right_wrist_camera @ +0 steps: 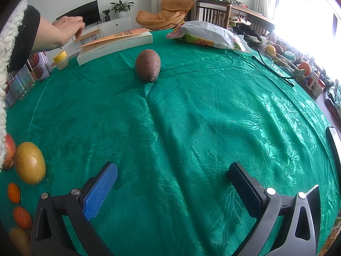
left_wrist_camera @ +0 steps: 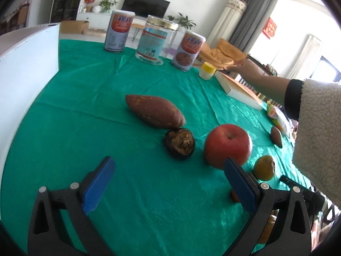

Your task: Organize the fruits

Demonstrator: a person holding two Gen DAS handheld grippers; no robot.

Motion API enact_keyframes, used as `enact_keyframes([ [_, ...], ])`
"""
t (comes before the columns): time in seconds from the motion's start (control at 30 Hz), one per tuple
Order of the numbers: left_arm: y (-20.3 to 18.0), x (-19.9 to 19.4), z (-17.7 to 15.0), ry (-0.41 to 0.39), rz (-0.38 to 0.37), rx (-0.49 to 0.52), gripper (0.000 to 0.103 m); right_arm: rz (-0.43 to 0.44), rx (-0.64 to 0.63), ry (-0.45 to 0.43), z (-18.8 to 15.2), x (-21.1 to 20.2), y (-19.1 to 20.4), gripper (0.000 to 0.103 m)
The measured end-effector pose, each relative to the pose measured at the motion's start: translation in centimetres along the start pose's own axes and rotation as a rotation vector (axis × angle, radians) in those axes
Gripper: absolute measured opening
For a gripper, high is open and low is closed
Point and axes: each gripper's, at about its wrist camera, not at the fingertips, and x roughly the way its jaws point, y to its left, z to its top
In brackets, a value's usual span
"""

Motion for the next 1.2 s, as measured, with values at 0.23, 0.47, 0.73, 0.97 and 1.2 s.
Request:
enact_keyframes([
  [0.23, 0.7, -0.1, 0.1, -0.004, 0.012, -0.019, 0.102, 0.000, 0.000, 0.000, 0.0, 0.0, 0.0, 0.103],
  [0.47, 1.4, -0.2, 0.3, -0.008, 0.008, -0.063, 0.102, 0.000, 0.000, 0.000, 0.0, 0.0, 0.0, 0.103],
  [0.73, 0.8, 0.7, 0.0, 0.016, 0.042, -0.031, 0.102, 0.000, 0.000, 0.000, 0.0, 0.0, 0.0, 0.103],
  [0.97, 1.5, 1.3, -0.2, 0.043, 0.061, -0.055, 0.102, 0.000, -0.001, 0.000, 0.0, 0.0, 0.0, 0.103],
  [1.2, 0.9, 1.2, -0.3, 0.041, 0.070, -0.024, 0.102, 0.000, -0.001, 0.000, 0.0, -0.1, -0.1, 0.103],
])
